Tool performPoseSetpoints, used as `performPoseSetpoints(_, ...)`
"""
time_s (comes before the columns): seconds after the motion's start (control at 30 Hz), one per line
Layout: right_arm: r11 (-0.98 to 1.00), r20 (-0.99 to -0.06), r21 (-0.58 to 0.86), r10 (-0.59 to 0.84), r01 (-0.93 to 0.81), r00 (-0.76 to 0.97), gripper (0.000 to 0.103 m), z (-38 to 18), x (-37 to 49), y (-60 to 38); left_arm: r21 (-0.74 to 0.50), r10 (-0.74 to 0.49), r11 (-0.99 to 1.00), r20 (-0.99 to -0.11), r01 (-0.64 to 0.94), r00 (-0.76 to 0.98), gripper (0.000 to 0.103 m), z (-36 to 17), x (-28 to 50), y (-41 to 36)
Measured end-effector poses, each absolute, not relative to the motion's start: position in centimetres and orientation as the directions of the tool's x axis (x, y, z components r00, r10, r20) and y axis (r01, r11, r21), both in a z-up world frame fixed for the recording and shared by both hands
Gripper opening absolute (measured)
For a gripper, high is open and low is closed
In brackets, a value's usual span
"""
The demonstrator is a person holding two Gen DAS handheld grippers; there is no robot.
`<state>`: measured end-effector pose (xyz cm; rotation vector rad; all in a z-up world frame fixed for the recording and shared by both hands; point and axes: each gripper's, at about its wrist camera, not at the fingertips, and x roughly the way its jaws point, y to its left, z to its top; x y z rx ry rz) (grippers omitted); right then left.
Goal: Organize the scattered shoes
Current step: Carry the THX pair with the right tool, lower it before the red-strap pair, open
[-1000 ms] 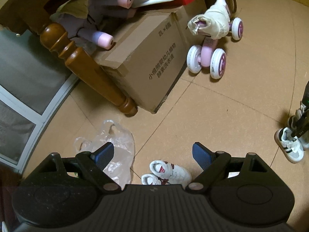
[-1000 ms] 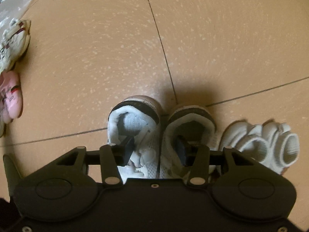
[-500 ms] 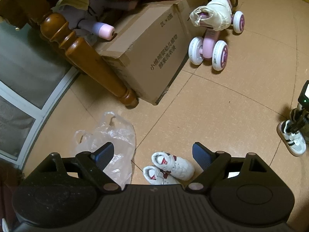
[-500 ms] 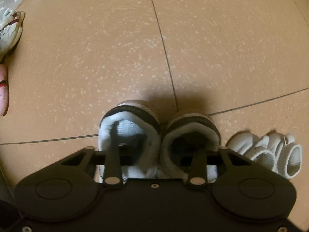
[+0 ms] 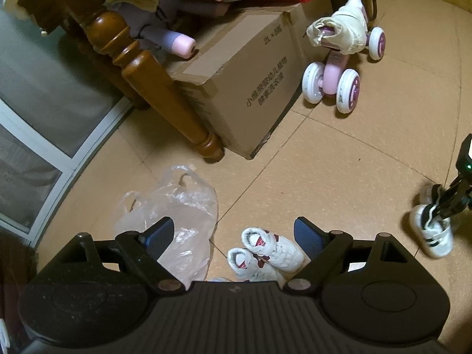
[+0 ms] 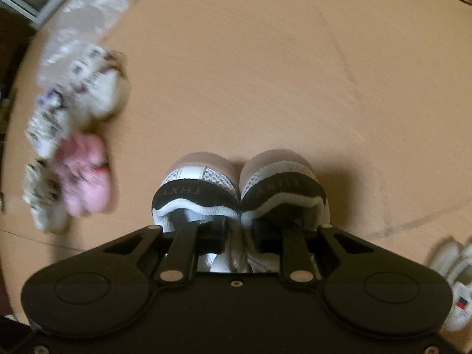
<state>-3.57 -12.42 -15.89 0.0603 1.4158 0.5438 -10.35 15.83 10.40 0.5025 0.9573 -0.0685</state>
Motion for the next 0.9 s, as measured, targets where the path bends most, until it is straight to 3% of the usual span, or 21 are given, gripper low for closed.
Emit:
performPoseSetpoints(0.3, 0.841, -0.913, 0.343, 0.404, -0.418, 0.062, 0.018, -13.4, 0.5, -2.2, 0.375, 0.185, 0.899, -0.794, 0.227, 0.579, 0.089, 10.7, -11.8, 18.6)
performPoseSetpoints(0.9, 0.859, -0.961, 0.183, 0.258, -0.478, 0.095, 0.018, -18.8, 10.1, 8.2, 0.375, 0.193, 0.902, -0.795, 0.216, 0.575, 0.089, 11.2, -13.7, 21.1)
